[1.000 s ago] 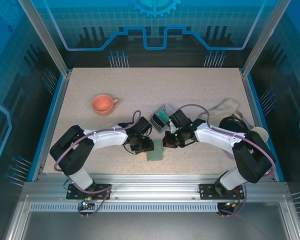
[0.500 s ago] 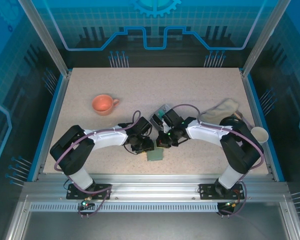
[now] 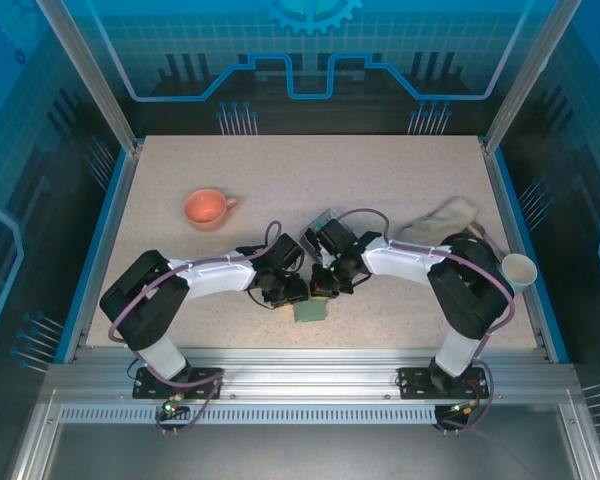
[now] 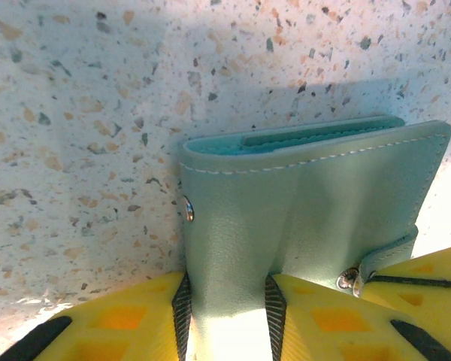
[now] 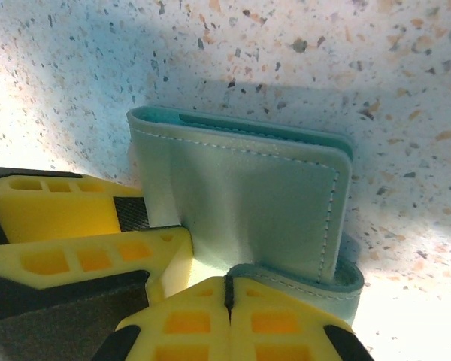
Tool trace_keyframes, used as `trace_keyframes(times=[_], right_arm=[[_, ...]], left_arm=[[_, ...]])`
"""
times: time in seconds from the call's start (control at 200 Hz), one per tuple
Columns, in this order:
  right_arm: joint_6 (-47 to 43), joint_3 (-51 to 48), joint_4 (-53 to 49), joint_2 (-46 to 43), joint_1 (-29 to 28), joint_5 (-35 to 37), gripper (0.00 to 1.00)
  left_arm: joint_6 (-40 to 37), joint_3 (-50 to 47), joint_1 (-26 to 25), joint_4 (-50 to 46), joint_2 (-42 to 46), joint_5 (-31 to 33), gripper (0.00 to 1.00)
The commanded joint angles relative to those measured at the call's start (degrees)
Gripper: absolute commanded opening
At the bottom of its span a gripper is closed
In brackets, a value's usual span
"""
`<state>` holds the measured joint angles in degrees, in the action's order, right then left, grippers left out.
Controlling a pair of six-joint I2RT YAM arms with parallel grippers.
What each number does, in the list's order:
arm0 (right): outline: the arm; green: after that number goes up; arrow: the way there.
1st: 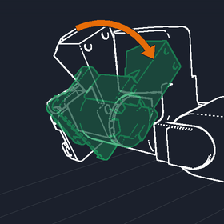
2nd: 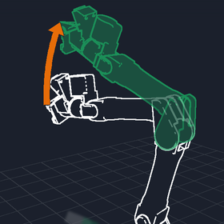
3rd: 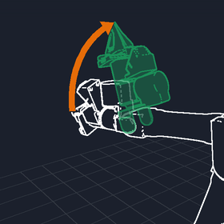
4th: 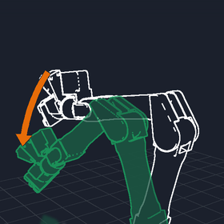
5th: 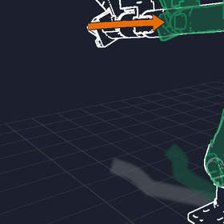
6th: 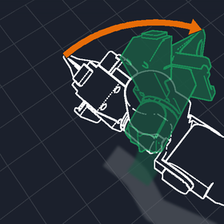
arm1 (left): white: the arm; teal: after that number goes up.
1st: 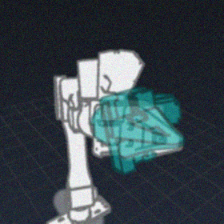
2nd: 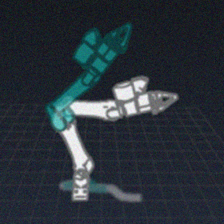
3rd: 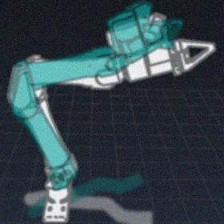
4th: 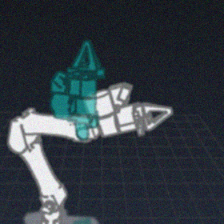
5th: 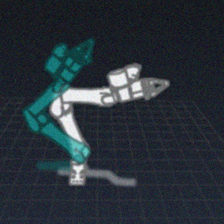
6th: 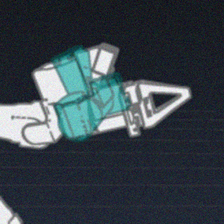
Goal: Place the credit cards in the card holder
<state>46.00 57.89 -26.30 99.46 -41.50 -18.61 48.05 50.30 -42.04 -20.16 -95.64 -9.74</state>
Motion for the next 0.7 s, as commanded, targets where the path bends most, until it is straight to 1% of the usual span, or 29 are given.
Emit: trace_keyframes(times=[0.0,0.105,0.265,0.42,0.605,0.695], right_arm=[[-0.53,1.50,-1.32,2.46,-0.95,0.41,0.00],[-0.05,1.68,0.03,3.98,-0.97,-0.67,0.00],[0.09,1.28,-2.73,5.25,-1.02,0.62,0.00],[0.86,-1.74,-2.80,3.80,-0.85,1.36,0.00],[1.50,-5.73,0.55,2.34,-0.31,0.78,0.00],[1.88,-8.38,0.62,2.40,0.06,2.98,0.00]], left_arm=[[0.20,-0.99,-0.13,0.48,-2.27,0.18,0.34],[0.29,-1.25,-0.09,0.56,-2.28,0.25,0.32],[0.37,-1.43,-0.10,0.57,-2.27,0.42,0.31],[0.38,-1.44,-0.14,0.48,-2.27,0.59,0.30],[0.46,-1.41,-0.12,0.23,-2.43,0.77,0.29],[0.40,-1.52,-0.10,0.14,-2.34,0.79,0.29]])
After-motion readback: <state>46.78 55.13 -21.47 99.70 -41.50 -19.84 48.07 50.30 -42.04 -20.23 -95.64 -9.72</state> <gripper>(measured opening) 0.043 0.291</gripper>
